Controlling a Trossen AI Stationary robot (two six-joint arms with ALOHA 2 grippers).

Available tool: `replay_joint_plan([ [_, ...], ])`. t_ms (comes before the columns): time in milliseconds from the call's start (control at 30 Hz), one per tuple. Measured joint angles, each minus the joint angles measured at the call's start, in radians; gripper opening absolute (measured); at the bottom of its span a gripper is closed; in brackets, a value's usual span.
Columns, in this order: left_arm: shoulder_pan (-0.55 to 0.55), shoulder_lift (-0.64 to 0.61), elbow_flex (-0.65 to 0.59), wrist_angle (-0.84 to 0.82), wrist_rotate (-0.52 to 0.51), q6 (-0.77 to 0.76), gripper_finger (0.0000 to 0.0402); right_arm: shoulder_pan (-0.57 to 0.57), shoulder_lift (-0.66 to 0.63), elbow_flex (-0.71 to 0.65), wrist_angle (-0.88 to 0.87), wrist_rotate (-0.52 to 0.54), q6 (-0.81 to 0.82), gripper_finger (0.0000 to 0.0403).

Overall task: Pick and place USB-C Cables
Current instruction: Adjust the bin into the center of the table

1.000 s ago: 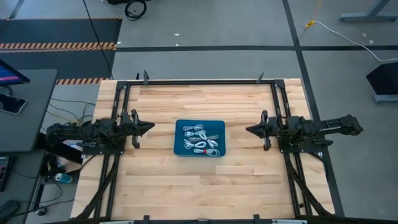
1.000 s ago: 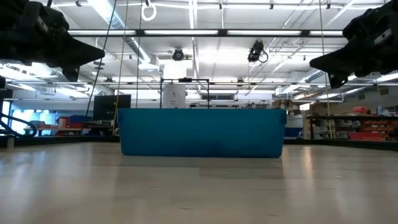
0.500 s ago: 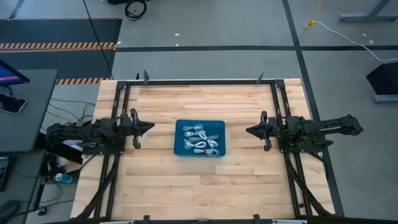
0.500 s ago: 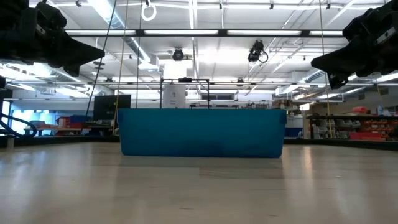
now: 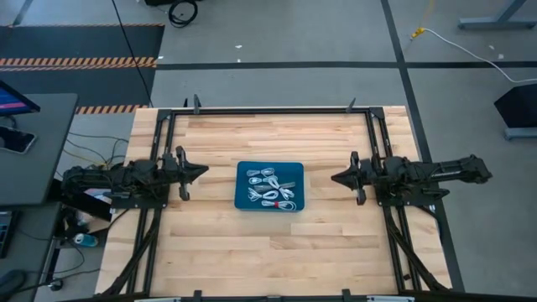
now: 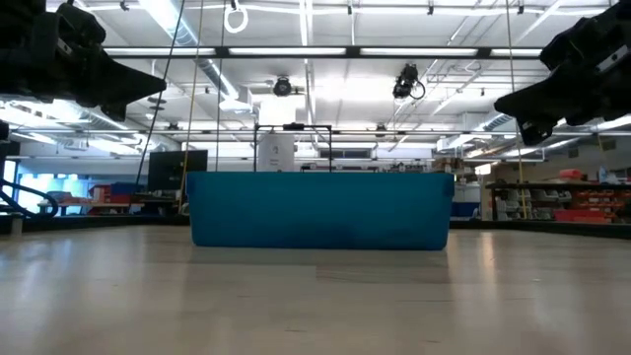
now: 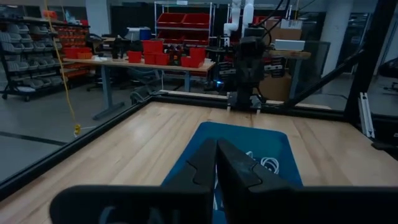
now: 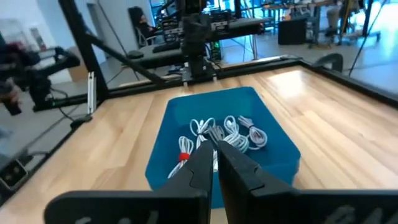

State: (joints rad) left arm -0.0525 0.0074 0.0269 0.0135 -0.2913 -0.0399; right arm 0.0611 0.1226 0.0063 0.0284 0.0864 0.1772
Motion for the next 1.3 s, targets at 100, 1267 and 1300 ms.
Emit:
replay_joint_plan([
  [100, 0.0, 0.0, 0.0, 0.0, 0.0, 0.0, 0.002, -0.027, 0.012, 0.009, -0.011, -0.001, 0.056, 0.0027],
  [1267, 0.0, 0.0, 0.0, -0.014, 0.0, 0.002, 0.0019, -0.534, 1.418, 1.02, 0.023, -0.586, -0.236, 0.0009],
  [1300, 0.0, 0.0, 0.0, -0.014, 0.001, 0.003, 0.0019, -0.539, 1.445, 1.044, 0.023, -0.585, -0.235, 0.0009],
])
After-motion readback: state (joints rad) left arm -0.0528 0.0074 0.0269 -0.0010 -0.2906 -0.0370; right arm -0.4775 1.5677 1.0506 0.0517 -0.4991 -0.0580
